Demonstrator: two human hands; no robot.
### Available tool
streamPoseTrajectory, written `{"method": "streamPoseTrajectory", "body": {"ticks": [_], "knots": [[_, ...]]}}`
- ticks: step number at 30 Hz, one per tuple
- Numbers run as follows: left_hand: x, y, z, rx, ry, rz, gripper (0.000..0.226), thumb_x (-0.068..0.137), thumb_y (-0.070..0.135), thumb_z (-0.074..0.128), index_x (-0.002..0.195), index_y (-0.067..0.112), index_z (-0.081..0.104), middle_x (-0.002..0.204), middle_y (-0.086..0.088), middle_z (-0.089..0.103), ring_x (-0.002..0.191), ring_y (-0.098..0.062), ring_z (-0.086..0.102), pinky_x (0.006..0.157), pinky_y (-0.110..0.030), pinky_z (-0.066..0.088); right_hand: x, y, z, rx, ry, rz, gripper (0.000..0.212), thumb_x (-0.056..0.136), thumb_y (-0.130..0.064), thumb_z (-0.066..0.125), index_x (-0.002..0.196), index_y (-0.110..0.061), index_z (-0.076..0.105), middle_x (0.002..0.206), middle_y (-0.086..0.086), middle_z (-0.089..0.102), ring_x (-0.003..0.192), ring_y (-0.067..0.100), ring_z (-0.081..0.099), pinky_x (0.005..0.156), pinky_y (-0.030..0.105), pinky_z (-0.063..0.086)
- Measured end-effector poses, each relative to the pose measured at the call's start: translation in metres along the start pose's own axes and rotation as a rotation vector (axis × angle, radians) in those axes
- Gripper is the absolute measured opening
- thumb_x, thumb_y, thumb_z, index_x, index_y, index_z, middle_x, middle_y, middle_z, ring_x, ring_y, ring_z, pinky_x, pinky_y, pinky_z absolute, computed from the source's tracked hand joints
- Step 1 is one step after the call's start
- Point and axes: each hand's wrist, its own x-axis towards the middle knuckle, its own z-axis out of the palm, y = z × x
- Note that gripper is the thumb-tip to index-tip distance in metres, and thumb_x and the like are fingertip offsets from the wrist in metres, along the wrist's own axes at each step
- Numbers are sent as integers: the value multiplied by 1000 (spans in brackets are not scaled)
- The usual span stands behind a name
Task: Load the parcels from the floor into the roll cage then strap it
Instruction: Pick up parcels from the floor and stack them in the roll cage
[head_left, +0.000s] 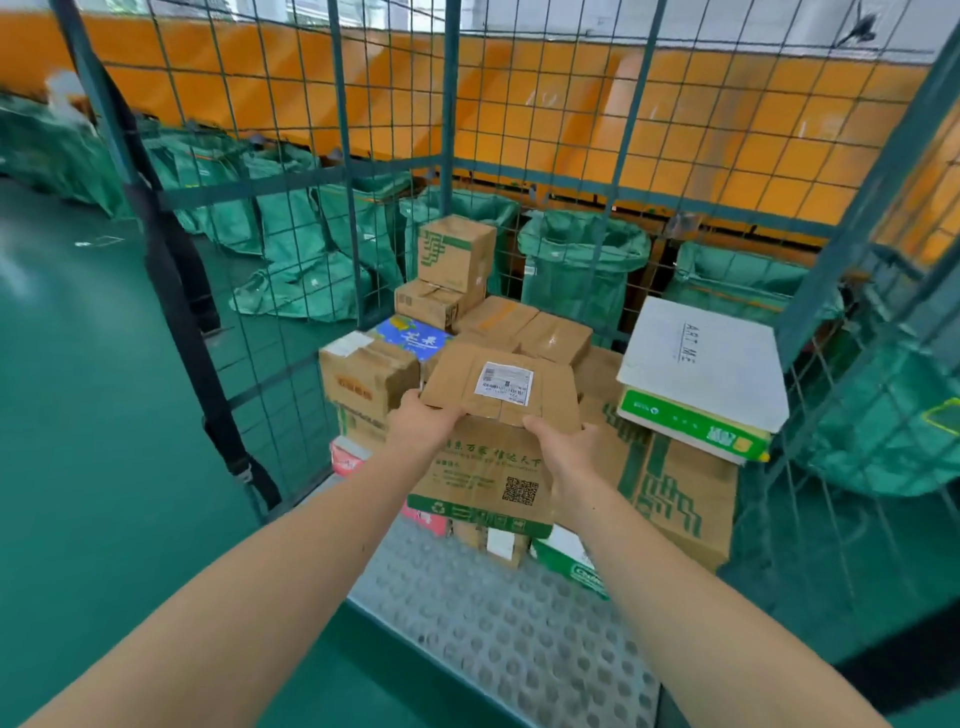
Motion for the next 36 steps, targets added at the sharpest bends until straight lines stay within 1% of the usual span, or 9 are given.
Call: {"method": "streamPoseTrajectory", "body": {"ticks": [6,8,11,16,20,25,29,32,36], "knots": [[108,24,-4,-7,-69,-7,53,82,41,71,126,26,47,107,1,57,81,-14,57,85,-36,53,68,-31,61,2,62,0,85,62,-29,88,129,-17,38,115,5,62,102,26,65,90,51,56],[147,32,-5,-6,-112,-10,53,85,38,71,130,21,48,116,-2,58,90,-17,57,81,-34,51,93,-43,85,1,103,-27,77,67,-25,88,124,-15,39,112,5,62,100,25,65,89,51,56],[204,46,-11,-34,-177,-13,58,82,37,74,131,21,47,124,-4,60,108,-24,58,90,-38,52,127,-61,123,-68,165,-37,91,59,-36,89,131,-19,37,117,4,60,100,26,64,87,50,57],[293,75,-26,-1,-269,-17,57,74,43,78,120,29,48,124,0,60,112,-25,58,98,-45,50,172,-88,181,-96,266,-80,96,62,-40,86,139,-22,31,123,6,56,105,30,62,91,53,54],[352,94,-29,51,-332,46,63,81,38,75,133,20,43,123,-4,55,110,-26,58,87,-37,53,199,-102,218,-10,315,-81,100,57,-42,85,139,-24,31,124,3,56,104,28,63,90,51,55],[396,108,-26,63,-392,72,63,61,52,76,115,32,49,120,0,61,109,-25,58,91,-39,54,230,-116,242,35,351,-74,94,66,-30,87,140,-19,29,129,8,54,106,30,62,91,51,55],[434,119,-16,13,-426,68,48,75,39,77,114,30,49,116,-1,62,97,-23,61,77,-32,52,263,-128,257,34,383,-83,91,61,-31,87,133,-21,33,126,8,55,108,29,61,91,50,56],[467,130,-4,52,-443,47,66,55,56,77,113,36,51,118,-1,61,110,-27,59,93,-40,53,296,-140,270,42,400,-71,92,55,-36,87,129,-23,34,122,6,58,107,30,63,90,50,56],[517,144,24,58,-443,19,79,45,61,73,118,40,52,113,6,63,100,-26,63,91,-43,56,344,-159,279,20,400,-62,86,68,-30,86,135,-18,33,124,5,57,107,28,62,93,48,54]]}}
